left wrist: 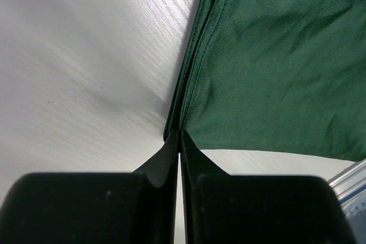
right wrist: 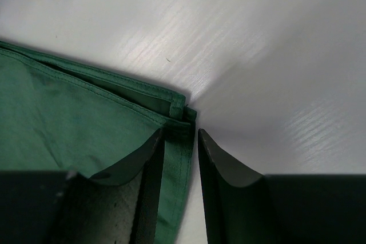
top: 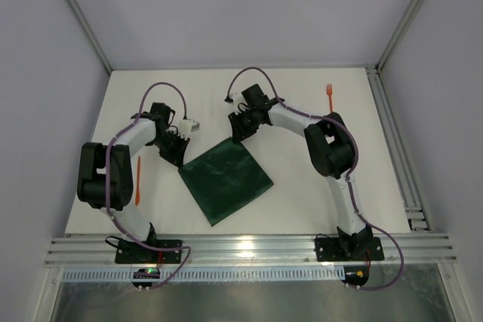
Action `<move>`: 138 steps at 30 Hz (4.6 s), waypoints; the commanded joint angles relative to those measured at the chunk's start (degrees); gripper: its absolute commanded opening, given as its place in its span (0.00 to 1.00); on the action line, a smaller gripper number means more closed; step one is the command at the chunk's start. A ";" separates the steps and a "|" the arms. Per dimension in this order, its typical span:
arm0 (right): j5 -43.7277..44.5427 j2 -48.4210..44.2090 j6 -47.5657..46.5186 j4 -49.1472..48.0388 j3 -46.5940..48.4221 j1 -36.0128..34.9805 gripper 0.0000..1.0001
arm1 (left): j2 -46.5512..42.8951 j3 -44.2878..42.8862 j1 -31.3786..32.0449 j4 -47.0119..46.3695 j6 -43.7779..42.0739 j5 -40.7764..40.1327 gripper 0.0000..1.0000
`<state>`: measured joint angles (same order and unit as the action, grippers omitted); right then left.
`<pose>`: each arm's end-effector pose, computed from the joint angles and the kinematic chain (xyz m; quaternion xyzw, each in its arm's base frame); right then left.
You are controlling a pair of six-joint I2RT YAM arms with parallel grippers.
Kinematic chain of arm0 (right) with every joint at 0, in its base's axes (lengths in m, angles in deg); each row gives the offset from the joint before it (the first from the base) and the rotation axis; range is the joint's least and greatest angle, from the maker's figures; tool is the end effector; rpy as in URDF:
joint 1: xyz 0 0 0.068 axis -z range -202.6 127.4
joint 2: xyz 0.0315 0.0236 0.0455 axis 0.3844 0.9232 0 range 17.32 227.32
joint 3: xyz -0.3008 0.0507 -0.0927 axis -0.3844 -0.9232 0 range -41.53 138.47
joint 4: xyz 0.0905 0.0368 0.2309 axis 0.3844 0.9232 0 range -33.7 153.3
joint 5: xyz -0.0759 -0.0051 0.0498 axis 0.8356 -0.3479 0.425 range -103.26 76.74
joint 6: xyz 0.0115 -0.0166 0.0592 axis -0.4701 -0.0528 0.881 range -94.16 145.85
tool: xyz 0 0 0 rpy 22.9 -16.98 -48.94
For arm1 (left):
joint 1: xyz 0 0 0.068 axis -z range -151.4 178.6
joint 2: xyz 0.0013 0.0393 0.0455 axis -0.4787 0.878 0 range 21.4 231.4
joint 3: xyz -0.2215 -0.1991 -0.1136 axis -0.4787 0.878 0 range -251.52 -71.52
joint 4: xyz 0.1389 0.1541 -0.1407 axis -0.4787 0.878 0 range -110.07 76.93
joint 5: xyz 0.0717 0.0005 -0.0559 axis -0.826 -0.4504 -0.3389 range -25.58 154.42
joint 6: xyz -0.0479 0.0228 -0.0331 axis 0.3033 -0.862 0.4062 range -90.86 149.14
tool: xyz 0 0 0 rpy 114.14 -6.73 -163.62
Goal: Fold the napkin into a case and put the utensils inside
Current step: Pick up the top corner of the square-folded napkin from the center of the board, then fold the top corner of the square-folded napkin at the center of the board, then smooth out the upper triangle-folded napkin at the center of the board.
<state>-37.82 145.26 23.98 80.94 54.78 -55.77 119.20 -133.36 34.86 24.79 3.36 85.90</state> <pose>0.4134 0.2938 0.1901 -0.3402 0.8732 0.2725 0.2181 0.3015 -0.0506 0.2165 0.2846 0.9372 -0.1697 0.1090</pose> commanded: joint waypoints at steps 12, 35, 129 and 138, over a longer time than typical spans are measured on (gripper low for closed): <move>-2.07 -1.55 0.11 -0.29 2.12 -0.05 0.08 | 0.46 0.15 -0.02 0.31 -0.32 0.15 0.02; -1.02 -10.17 1.34 -4.25 -4.56 -1.29 0.04 | -1.03 0.59 -0.02 1.02 -0.15 -0.03 0.04; 4.70 -65.00 -17.35 -7.33 -56.33 -3.92 0.32 | -11.75 7.35 -2.04 0.84 -1.99 4.98 0.52; -2.86 -61.69 -54.99 1.27 -52.99 -3.92 0.44 | -9.65 7.00 -1.96 -2.84 0.46 3.49 0.53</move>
<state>-37.49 80.63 -15.80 78.69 -1.17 -59.73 108.18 -126.02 32.72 25.45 2.33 88.89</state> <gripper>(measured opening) 0.440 0.527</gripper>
